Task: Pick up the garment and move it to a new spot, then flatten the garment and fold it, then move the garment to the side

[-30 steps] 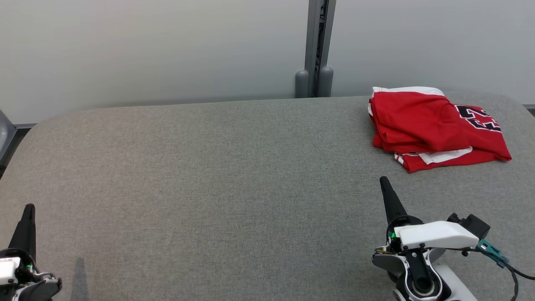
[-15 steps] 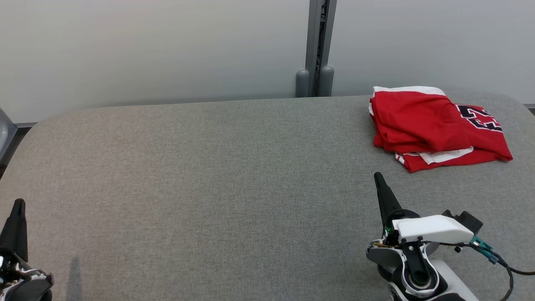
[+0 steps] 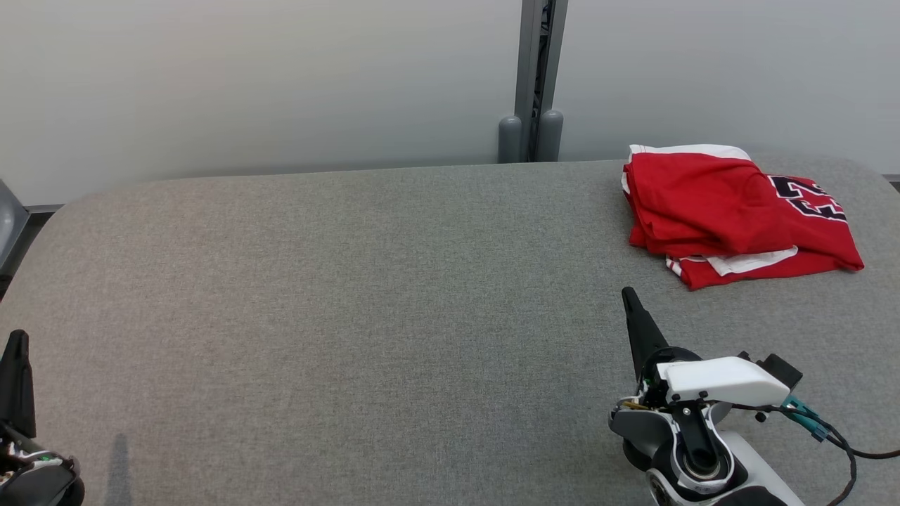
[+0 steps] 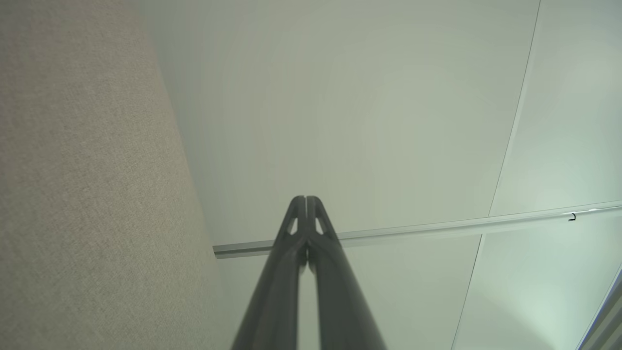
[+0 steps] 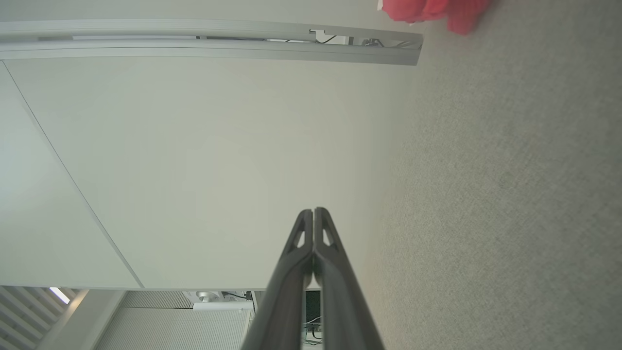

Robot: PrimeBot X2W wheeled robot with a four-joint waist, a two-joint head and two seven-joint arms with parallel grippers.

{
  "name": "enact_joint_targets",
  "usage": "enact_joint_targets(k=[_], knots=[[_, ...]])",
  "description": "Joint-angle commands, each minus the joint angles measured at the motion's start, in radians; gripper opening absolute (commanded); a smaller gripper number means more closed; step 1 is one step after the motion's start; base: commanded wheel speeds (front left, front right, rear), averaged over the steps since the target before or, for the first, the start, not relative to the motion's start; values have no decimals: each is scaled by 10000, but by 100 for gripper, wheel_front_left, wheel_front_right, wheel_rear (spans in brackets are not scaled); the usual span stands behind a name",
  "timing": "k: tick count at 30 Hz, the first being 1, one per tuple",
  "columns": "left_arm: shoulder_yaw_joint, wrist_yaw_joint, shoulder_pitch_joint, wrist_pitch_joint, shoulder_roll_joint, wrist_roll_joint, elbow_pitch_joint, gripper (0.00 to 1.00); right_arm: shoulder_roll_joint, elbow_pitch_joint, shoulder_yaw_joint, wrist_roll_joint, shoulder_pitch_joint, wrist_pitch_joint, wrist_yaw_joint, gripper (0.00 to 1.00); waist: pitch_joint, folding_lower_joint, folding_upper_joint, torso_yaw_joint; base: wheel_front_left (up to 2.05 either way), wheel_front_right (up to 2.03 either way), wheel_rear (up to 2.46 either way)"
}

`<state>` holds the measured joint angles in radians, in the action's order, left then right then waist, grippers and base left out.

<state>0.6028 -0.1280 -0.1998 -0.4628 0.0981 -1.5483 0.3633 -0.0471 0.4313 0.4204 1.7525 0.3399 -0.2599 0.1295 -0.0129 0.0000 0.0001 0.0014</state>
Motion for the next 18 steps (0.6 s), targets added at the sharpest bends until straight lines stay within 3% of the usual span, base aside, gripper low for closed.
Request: enact_joint_targets(k=[1,18], knots=[[32,-52,-179,5,66,-23,-4,0,-53,1,-34,38,54,-23,21,0,0,0,-1,0,0,0,0],[-30,-52,-127,49,81,-74,-5,0,-55,-1,-33,40,55,-24,21,0,0,0,-1,0,0,0,0]])
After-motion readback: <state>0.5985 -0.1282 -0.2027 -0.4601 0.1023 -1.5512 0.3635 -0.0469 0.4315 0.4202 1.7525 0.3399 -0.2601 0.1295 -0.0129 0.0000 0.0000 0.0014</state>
